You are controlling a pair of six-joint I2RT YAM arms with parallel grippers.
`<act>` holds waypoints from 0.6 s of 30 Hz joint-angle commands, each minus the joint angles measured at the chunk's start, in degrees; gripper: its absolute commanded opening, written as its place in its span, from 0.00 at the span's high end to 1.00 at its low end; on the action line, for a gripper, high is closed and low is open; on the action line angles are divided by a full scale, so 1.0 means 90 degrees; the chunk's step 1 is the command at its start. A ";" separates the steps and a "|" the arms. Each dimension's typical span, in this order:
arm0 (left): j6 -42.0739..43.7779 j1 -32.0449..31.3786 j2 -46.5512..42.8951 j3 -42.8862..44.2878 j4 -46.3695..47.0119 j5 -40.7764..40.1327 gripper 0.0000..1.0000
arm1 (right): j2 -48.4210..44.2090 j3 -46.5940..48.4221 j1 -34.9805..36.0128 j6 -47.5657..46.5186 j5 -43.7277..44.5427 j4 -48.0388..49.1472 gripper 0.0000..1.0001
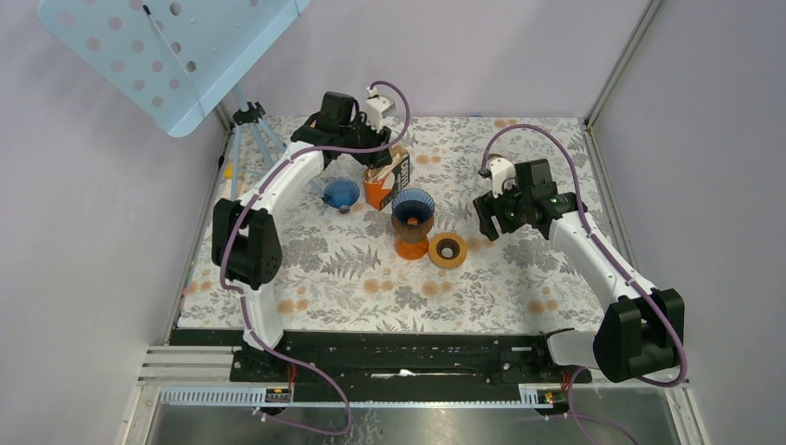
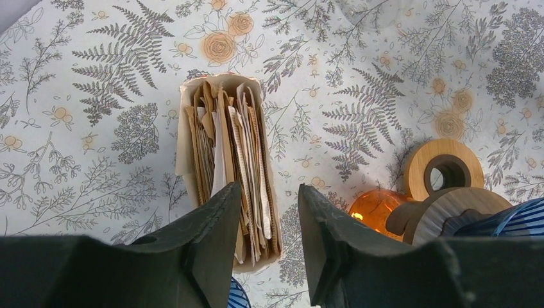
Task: Place the coffee filter in the dripper
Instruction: Pick up the coffee filter from the coffee filter holder.
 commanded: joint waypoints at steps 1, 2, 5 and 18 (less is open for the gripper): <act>0.0051 -0.0011 -0.0012 0.0282 0.0041 -0.0107 0.57 | -0.0016 0.0025 0.0019 0.0007 -0.0070 0.0062 0.21; 0.0052 -0.0006 -0.0005 0.0284 0.0041 -0.0125 0.57 | -0.0016 0.0030 0.0019 0.0007 -0.0070 0.0059 0.21; 0.0071 -0.0006 -0.0004 0.0302 0.0041 -0.0148 0.57 | -0.0008 0.0023 0.0019 0.0007 -0.0080 0.0062 0.21; 0.0184 -0.0010 0.0030 0.0257 0.0002 -0.0234 0.57 | 0.0000 -0.0006 0.0019 0.0007 -0.0070 0.0079 0.21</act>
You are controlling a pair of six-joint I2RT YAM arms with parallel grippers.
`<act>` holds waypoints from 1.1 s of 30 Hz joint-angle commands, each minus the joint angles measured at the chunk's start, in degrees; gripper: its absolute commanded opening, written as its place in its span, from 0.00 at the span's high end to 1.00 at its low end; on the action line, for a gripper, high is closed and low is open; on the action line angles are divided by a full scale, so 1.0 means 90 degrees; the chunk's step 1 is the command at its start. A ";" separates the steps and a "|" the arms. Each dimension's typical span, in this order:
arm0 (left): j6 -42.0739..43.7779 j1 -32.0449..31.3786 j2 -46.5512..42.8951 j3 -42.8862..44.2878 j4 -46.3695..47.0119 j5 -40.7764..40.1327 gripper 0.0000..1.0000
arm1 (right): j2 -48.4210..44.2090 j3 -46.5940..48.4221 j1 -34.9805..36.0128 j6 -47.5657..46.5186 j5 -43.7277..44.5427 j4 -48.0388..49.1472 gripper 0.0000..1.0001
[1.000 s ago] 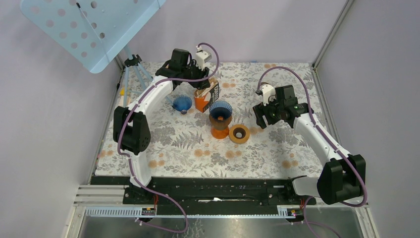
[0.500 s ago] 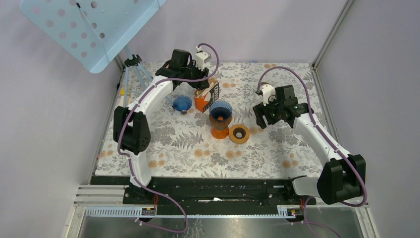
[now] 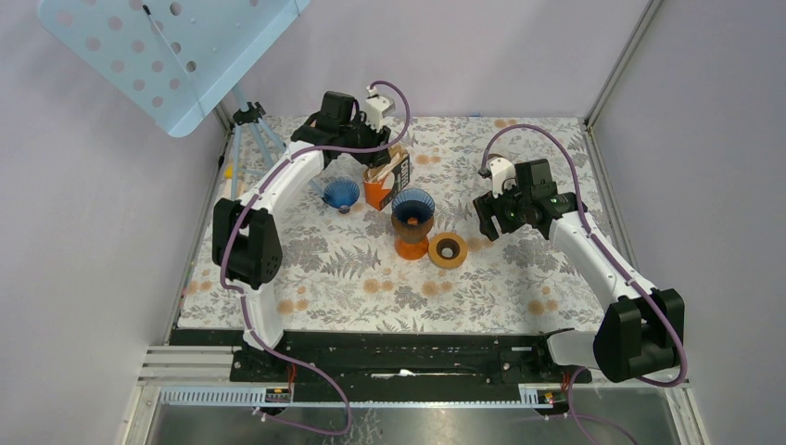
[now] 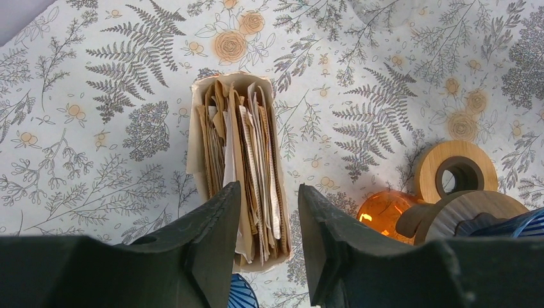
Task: Place the coffee filter in the dripper
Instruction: Pick up the coffee filter from the coffee filter holder.
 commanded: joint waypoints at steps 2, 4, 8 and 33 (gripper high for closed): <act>0.0130 -0.0011 0.0019 0.0215 0.0005 -0.0059 0.57 | -0.0006 -0.0006 0.0019 0.0007 -0.0068 0.0083 0.21; 0.0175 -0.0011 0.0035 0.0204 -0.0008 -0.0095 0.58 | -0.0013 -0.0014 0.0019 0.0007 -0.0068 0.0084 0.21; 0.0277 -0.0006 0.0054 0.0194 -0.0070 -0.0171 0.57 | -0.0035 -0.0025 0.0019 0.0007 -0.0048 0.0068 0.21; 0.0472 -0.0011 0.0135 0.0304 -0.0356 -0.0203 0.77 | -0.0035 -0.0034 0.0020 0.0036 -0.0048 0.0066 0.21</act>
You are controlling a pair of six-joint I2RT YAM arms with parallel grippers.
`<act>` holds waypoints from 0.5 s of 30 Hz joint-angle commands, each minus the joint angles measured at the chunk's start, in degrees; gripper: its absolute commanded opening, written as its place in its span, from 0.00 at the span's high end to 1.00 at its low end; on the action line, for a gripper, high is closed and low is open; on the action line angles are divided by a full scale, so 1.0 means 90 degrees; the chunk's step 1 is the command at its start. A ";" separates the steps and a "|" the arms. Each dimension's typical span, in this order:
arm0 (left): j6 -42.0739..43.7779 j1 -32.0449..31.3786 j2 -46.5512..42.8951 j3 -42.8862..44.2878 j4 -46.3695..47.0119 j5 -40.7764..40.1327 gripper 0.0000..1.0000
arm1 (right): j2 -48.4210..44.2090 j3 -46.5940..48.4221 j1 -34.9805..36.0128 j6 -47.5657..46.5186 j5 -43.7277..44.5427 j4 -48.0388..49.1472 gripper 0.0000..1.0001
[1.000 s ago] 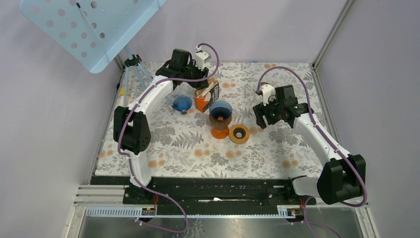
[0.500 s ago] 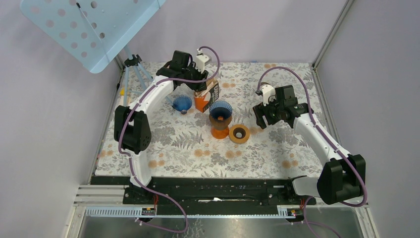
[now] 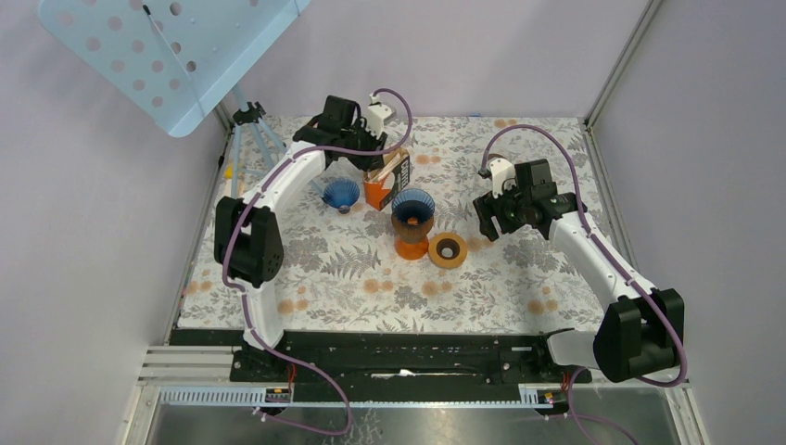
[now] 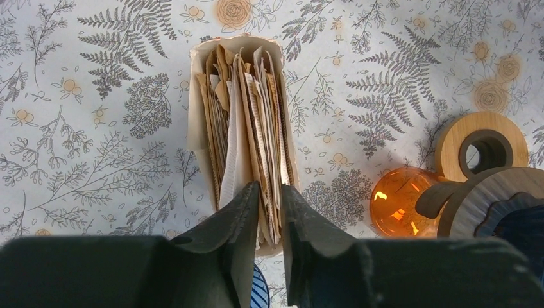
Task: Place the coffee filter in the dripper
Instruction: Pick up the coffee filter from the coffee filter holder.
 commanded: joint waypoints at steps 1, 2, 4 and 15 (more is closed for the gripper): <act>0.0069 -0.0013 0.0047 0.0333 0.0075 0.0015 0.80 | -0.0033 -0.0017 0.0019 0.0036 -0.0050 0.0066 0.21; 0.0065 -0.0011 0.0060 0.0367 0.0048 0.0020 0.81 | -0.0035 -0.0011 0.0019 0.0036 -0.0050 0.0062 0.21; 0.0056 -0.0016 0.0096 0.0445 0.0004 0.0013 0.85 | -0.0037 -0.0019 0.0020 0.0036 -0.0049 0.0059 0.21; -0.0063 -0.0011 0.0078 0.0945 -0.0181 0.0006 1.00 | -0.0017 0.0062 0.0019 -0.0002 -0.0041 0.0014 0.21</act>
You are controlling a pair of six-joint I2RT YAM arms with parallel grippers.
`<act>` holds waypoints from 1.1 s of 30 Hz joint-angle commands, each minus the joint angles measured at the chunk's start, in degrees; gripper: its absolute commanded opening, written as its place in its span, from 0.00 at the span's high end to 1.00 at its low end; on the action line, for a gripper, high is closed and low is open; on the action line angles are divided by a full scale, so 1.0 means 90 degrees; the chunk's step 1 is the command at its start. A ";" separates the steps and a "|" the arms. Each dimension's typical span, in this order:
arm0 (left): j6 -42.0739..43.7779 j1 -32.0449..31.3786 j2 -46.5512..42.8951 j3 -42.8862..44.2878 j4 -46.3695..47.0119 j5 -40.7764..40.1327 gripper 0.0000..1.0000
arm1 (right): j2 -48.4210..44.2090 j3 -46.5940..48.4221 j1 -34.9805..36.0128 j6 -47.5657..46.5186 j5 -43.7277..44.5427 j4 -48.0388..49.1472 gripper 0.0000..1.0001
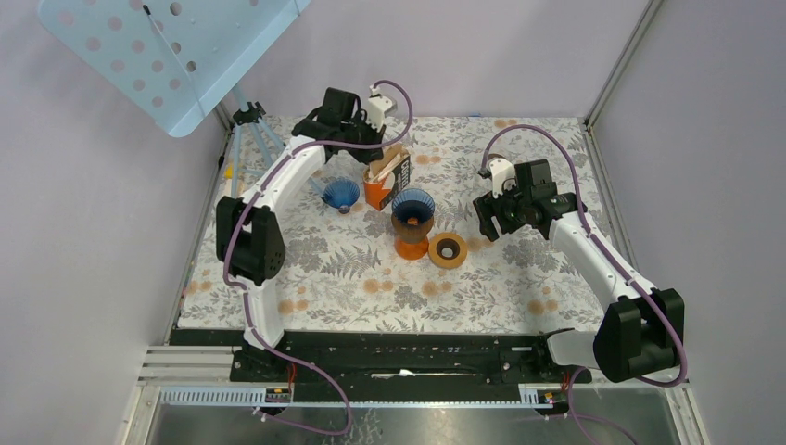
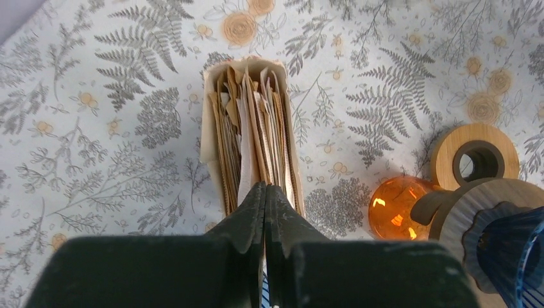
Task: Place the coffee filter in the dripper
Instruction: Pick up the coffee filter from the coffee filter holder.
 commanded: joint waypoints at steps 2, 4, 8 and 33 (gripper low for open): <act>-0.0117 -0.0011 -0.0103 0.0564 0.0050 0.0016 1.00 | -0.0014 0.0069 0.0019 -0.0010 -0.0033 0.0003 0.21; -0.0133 -0.0011 -0.0160 0.0581 0.0050 0.0023 1.00 | -0.0001 0.0078 0.0025 -0.0012 -0.0031 -0.0004 0.21; -0.0133 -0.0011 -0.0170 0.0531 0.0050 -0.0009 1.00 | 0.0001 0.0103 0.0020 -0.0022 -0.0031 -0.0014 0.21; -0.0147 -0.0045 0.0073 0.0414 0.0055 -0.0012 0.80 | -0.0033 0.0030 0.0024 -0.0012 -0.0022 0.0013 0.21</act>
